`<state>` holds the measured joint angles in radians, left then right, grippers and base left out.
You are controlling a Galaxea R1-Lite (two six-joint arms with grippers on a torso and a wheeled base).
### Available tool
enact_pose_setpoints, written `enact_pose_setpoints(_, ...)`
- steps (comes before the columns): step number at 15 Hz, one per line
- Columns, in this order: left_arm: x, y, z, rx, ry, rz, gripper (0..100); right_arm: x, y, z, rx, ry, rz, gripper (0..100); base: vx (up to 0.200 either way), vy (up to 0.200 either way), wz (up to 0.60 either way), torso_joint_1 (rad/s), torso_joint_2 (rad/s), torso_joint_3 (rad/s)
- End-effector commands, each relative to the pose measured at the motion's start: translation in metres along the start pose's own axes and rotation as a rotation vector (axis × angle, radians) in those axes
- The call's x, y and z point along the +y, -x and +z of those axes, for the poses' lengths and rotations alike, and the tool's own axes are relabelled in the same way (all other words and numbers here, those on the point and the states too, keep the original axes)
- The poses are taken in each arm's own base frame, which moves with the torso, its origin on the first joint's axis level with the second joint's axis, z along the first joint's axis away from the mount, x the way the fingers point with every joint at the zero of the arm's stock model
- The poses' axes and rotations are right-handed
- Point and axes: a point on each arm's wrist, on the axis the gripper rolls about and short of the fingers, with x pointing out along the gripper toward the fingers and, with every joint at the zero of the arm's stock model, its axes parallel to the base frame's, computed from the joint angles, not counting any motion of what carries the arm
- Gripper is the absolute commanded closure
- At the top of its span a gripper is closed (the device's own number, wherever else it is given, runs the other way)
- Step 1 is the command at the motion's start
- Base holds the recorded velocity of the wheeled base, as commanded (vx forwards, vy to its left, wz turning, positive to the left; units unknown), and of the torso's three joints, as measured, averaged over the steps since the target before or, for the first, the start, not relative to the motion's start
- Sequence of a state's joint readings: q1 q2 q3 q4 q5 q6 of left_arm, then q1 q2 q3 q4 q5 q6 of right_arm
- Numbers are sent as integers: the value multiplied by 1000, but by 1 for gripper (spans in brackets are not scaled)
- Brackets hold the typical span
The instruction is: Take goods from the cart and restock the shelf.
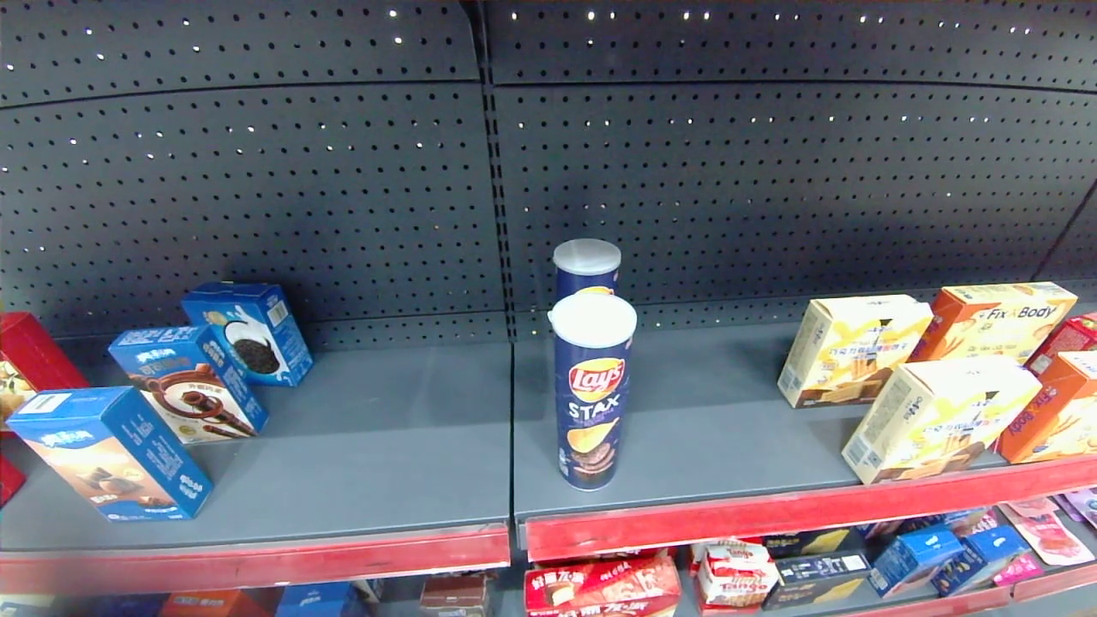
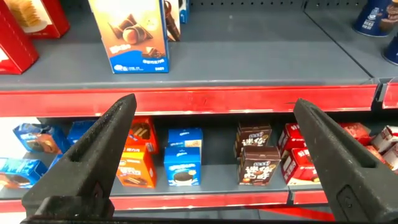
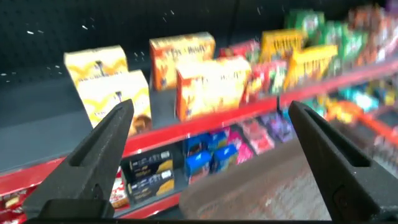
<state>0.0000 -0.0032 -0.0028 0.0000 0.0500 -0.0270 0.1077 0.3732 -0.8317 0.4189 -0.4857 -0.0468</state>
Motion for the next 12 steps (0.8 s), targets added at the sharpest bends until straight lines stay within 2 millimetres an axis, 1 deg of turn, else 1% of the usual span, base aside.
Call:
enact_pose_setpoints(1,0,0,0,3,0,1,0,5,1,-36,19,-81,-58,0,0,0,0,0,0,0)
enact_pose_setpoints(3,0,0,0,3,2,1,0,5,3,-67,2,-72,38,0,0,0,0,0,0,0)
enact_pose_setpoints(4,0,0,0,3,0,1,0,9,9,-92,-18,-57,116,0,0,0,0,0,0,0)
enact_pose_setpoints(5,0,0,0,3,0,1,0,11,14,-103,-31,-54,147,0,0,0,0,0,0,0)
enact_pose_setpoints(6,0,0,0,3,0,1,0,15,11,-115,-20,-54,186,0,0,0,0,0,0,0)
enact_pose_setpoints(7,0,0,0,3,0,1,0,16,8,-120,-32,-57,198,0,0,0,0,0,0,0)
enact_pose_setpoints(8,0,0,0,3,0,1,0,18,4,-134,-18,-52,205,0,0,0,0,0,0,0)
enact_pose_setpoints(9,0,0,0,3,2,1,0,19,1,-139,-18,-52,206,0,0,0,0,0,0,0)
enact_pose_setpoints(11,0,0,0,3,0,2,0,25,-11,-157,-43,-46,230,0,0,0,0,0,0,0)
enact_pose_setpoints(12,0,0,0,3,0,1,0,26,-13,-162,-44,-40,233,0,0,0,0,0,0,0)
